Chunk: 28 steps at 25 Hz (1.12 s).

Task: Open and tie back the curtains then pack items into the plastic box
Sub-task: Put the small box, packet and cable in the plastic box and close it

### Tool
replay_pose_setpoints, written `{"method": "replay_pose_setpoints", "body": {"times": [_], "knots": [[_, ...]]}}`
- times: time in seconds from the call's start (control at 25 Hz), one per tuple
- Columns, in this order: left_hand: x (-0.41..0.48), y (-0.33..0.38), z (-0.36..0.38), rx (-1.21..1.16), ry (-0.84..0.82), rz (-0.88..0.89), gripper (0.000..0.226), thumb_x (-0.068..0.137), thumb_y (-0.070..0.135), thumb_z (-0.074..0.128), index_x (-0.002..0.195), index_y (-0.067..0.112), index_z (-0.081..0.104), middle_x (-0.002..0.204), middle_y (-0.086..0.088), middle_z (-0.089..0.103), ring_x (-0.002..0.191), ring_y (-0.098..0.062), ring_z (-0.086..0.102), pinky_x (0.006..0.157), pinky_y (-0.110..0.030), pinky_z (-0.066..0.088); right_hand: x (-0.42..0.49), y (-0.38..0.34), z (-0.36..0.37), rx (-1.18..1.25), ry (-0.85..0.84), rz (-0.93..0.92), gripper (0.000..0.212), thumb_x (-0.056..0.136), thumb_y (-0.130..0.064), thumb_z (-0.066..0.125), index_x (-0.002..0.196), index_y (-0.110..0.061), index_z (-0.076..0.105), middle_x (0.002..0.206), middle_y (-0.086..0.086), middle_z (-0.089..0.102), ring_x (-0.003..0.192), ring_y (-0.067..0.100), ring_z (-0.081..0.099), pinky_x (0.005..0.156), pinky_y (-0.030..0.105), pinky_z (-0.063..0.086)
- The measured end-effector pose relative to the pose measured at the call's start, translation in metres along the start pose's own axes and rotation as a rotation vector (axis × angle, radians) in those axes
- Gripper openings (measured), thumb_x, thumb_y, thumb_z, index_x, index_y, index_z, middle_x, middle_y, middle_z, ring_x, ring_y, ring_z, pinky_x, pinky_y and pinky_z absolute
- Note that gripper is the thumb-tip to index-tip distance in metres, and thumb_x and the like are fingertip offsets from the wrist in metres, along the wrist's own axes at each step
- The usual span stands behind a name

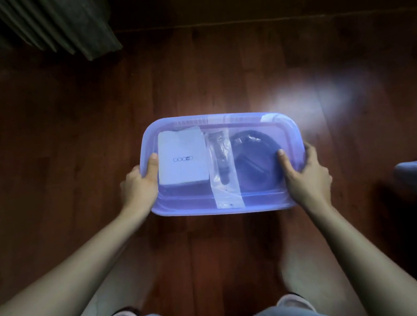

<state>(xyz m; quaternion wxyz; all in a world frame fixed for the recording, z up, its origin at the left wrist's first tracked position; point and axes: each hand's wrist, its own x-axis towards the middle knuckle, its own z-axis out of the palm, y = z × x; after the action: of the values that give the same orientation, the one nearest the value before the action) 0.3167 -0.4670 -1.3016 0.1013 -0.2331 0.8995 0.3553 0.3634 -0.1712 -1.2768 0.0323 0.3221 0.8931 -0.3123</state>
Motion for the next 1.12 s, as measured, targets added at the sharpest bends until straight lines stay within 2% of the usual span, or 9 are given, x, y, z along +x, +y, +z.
{"method": "replay_pose_setpoints", "body": {"times": [0.08, 0.2, 0.36, 0.44, 0.6, 0.68, 0.84, 1.0, 1.12], "knots": [[0.001, 0.0, -0.001, 0.002, 0.004, 0.015, 0.055, 0.088, 0.063, 0.035, 0.072, 0.014, 0.053, 0.077, -0.009, 0.057, 0.088, -0.038, 0.056, 0.07, -0.034, 0.035, 0.003, 0.002, 0.001, 0.003, 0.022, 0.04, 0.062, 0.082, -0.065, 0.05, 0.132, -0.03, 0.041, 0.113, 0.02, 0.064, 0.107, 0.044, 0.054, 0.09, 0.04, 0.04], [0.0, 0.0, -0.005, -0.037, -0.01, 0.008, 0.06, 0.079, 0.067, 0.035, 0.064, 0.011, 0.051, 0.066, -0.007, 0.055, 0.077, -0.035, 0.054, 0.066, -0.034, 0.035, 0.005, 0.005, 0.001, -0.022, 0.015, 0.016, 0.068, 0.08, -0.069, 0.046, 0.127, -0.021, 0.051, 0.111, 0.02, 0.065, 0.106, 0.044, 0.054, 0.088, 0.04, 0.041], [0.009, 0.02, -0.034, -0.134, 0.023, -0.029, 0.056, 0.088, 0.059, 0.047, 0.058, 0.012, 0.049, 0.058, -0.005, 0.051, 0.063, -0.027, 0.048, 0.057, -0.034, 0.034, 0.012, -0.027, -0.012, 0.007, 0.027, -0.057, 0.051, 0.089, -0.056, 0.045, 0.112, -0.011, 0.056, 0.106, 0.025, 0.065, 0.103, 0.047, 0.055, 0.084, 0.041, 0.04], [0.022, 0.03, -0.069, -0.233, 0.035, -0.044, 0.055, 0.086, 0.059, 0.049, 0.063, 0.01, 0.056, 0.064, -0.006, 0.057, 0.063, -0.025, 0.052, 0.059, -0.034, 0.04, 0.013, -0.06, -0.02, 0.042, -0.007, -0.129, 0.047, 0.092, -0.049, 0.042, 0.11, -0.008, 0.055, 0.106, 0.026, 0.064, 0.102, 0.046, 0.055, 0.083, 0.042, 0.041], [0.058, 0.024, -0.152, -0.37, 0.057, -0.034, 0.045, 0.084, 0.059, 0.054, 0.087, 0.014, 0.061, 0.086, -0.003, 0.064, 0.078, -0.022, 0.06, 0.072, -0.034, 0.045, 0.015, -0.137, -0.018, 0.157, -0.171, -0.362, 0.045, 0.09, -0.049, 0.048, 0.118, -0.015, 0.051, 0.1, 0.009, 0.066, 0.099, 0.033, 0.061, 0.078, 0.036, 0.044], [0.073, 0.015, -0.188, -0.421, 0.078, 0.005, 0.036, 0.085, 0.05, 0.059, 0.097, 0.015, 0.059, 0.089, 0.001, 0.065, 0.079, -0.019, 0.062, 0.071, -0.034, 0.049, 0.014, -0.174, -0.011, 0.167, -0.233, -0.441, 0.044, 0.089, -0.048, 0.051, 0.118, -0.015, 0.05, 0.094, 0.002, 0.06, 0.094, 0.028, 0.059, 0.072, 0.031, 0.041], [0.103, -0.044, -0.264, -0.623, 0.122, 0.021, 0.02, 0.086, 0.03, 0.064, 0.099, 0.015, 0.062, 0.092, -0.005, 0.067, 0.079, -0.021, 0.064, 0.07, -0.035, 0.051, -0.015, -0.251, 0.042, 0.185, -0.399, -0.552, 0.05, 0.081, -0.05, 0.062, 0.117, -0.017, 0.051, 0.1, -0.003, 0.062, 0.083, 0.017, 0.059, 0.064, 0.027, 0.045], [0.147, -0.114, -0.331, -0.673, 0.083, 0.028, 0.025, 0.087, 0.017, 0.062, 0.112, 0.013, 0.06, 0.097, -0.006, 0.066, 0.083, -0.021, 0.065, 0.063, -0.031, 0.055, -0.053, -0.315, 0.117, 0.373, -0.737, -0.479, 0.089, 0.046, -0.045, 0.089, 0.123, -0.028, 0.048, 0.112, -0.006, 0.066, 0.097, 0.014, 0.067, 0.076, 0.04, 0.059], [0.181, -0.168, -0.379, -0.691, 0.044, 0.006, 0.029, 0.086, 0.016, 0.063, 0.114, 0.013, 0.058, 0.105, -0.01, 0.065, 0.091, -0.026, 0.065, 0.061, -0.029, 0.059, -0.086, -0.363, 0.176, 0.431, -0.857, -0.43, 0.094, 0.044, -0.03, 0.093, 0.126, -0.025, 0.046, 0.116, -0.002, 0.065, 0.103, 0.018, 0.065, 0.08, 0.044, 0.058]]}}
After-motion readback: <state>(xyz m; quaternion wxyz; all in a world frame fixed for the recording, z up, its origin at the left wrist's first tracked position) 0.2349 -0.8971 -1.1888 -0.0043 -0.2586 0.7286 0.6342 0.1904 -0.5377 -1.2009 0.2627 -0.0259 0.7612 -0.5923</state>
